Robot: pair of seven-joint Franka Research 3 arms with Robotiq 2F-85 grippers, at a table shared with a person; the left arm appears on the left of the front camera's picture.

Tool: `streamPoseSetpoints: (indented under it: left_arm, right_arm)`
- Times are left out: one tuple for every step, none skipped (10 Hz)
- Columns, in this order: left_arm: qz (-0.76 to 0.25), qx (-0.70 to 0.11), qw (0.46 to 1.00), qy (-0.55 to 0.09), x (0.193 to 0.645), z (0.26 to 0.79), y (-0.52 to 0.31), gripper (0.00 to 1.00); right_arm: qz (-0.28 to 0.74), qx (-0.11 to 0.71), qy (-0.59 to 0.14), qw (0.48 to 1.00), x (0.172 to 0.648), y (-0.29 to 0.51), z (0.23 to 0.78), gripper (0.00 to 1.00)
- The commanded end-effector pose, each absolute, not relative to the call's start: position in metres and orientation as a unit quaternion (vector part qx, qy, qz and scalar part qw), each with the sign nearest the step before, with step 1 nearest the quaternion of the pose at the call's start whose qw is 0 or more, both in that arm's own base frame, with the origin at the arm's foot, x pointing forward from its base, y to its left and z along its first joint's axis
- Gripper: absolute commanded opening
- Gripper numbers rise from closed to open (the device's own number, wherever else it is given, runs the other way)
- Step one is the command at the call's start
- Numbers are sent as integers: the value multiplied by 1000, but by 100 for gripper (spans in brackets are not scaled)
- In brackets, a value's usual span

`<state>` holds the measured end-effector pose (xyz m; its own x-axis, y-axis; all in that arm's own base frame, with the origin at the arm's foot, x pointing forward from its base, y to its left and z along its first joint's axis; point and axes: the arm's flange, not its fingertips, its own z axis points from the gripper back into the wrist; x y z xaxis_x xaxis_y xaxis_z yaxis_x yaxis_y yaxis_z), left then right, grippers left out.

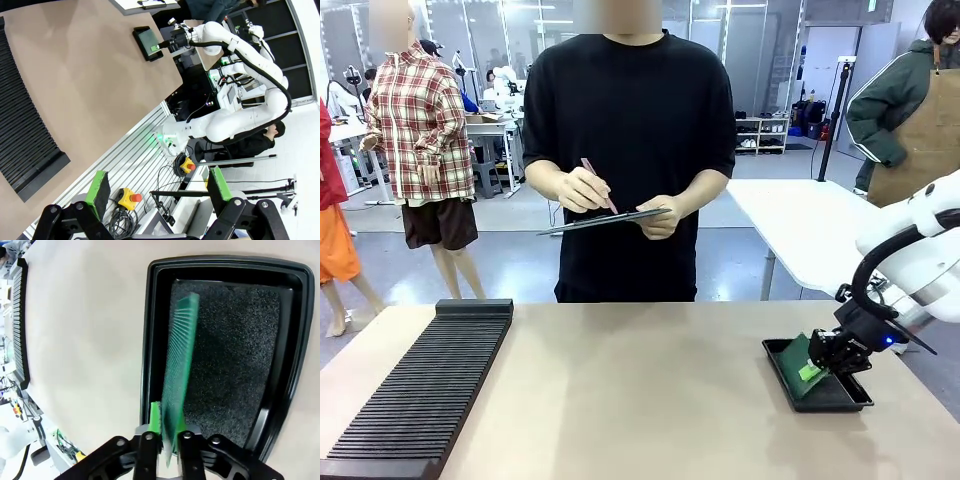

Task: Inspect the PCB.
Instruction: Place the Blank PCB in the ESD tray.

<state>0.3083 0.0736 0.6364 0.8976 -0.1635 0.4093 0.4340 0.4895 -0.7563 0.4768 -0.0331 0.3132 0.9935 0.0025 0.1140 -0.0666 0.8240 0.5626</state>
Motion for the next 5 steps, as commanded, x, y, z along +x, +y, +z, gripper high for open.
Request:
streamPoseSetpoints:
  left_arm:
    - [-176,-471,853,-140,310,640,74,100]
    - [-176,-471,853,-140,310,640,74,100]
    - [-176,-471,853,-140,310,640,74,100]
    - [-176,-471,853,-140,310,640,74,100]
    - [-176,-471,853,-140,310,640,74,100]
  right_arm:
    - [-2,287,-63,956,475,-28,319,58]
    - [-5,281,-65,957,473,-26,323,68]
    - [-8,270,-71,960,472,-24,328,91]
    - [-10,248,-79,965,469,-21,334,100]
    - [-18,237,-83,968,466,-17,340,100]
